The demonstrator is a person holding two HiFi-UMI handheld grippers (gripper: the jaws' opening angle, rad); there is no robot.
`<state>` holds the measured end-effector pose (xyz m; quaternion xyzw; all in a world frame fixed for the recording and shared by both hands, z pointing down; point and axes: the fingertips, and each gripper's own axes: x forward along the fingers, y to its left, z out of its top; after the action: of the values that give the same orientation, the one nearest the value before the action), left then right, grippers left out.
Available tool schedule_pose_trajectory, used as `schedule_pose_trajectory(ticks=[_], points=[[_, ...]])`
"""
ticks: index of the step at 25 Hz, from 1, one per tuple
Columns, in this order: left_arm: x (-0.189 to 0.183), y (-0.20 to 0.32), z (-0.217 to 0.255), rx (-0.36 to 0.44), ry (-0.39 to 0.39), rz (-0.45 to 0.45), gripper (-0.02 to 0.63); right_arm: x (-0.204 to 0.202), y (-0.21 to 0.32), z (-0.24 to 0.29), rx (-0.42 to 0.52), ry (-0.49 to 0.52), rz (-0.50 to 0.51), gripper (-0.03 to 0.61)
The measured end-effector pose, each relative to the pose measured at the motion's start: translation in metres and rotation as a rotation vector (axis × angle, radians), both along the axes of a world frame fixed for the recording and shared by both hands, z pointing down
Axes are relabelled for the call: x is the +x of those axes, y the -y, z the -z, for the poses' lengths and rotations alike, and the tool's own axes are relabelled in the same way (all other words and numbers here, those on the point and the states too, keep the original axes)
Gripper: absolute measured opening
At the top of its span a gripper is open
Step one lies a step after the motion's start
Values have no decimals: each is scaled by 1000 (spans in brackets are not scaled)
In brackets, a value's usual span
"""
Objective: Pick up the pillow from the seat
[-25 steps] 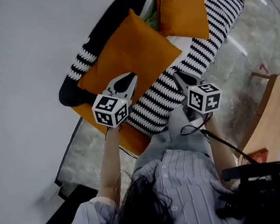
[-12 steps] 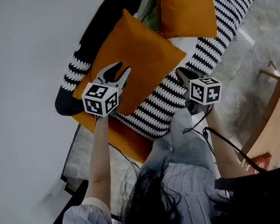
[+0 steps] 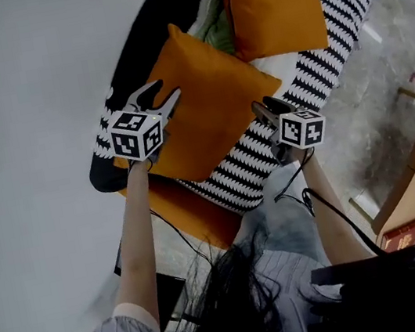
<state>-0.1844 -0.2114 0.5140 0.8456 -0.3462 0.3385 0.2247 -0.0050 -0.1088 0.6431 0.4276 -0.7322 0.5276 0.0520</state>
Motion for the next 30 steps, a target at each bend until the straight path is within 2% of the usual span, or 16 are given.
schedule_pose_trajectory(ticks=[5,9,12,15,19,23,27,30], points=[[-4,23,-15,-20,86,-40,242,9,4,-29,-82,77,-129,213],[-8,45,-19,-43,93,-43,282,26,6,-53,-136,90,-202,247],[-5,55,-27,-63,88,-75,319,33,3,-74,-177,88,-205,272],[5,55,-36,-110,90,-148,345,33,-1,-83,-206,131,-212,296],[12,62,-54,-151,162,-230,354,22,3,-93,-240,191,-207,308],[19,63,-67,-180,160,-212,353,24,6,-104,-264,221,-203,307],[21,60,-89,-177,167,-170,351,25,2,-119,-306,198,-171,307],[13,59,-99,-180,167,-120,324,16,4,-120,-304,194,-147,288]])
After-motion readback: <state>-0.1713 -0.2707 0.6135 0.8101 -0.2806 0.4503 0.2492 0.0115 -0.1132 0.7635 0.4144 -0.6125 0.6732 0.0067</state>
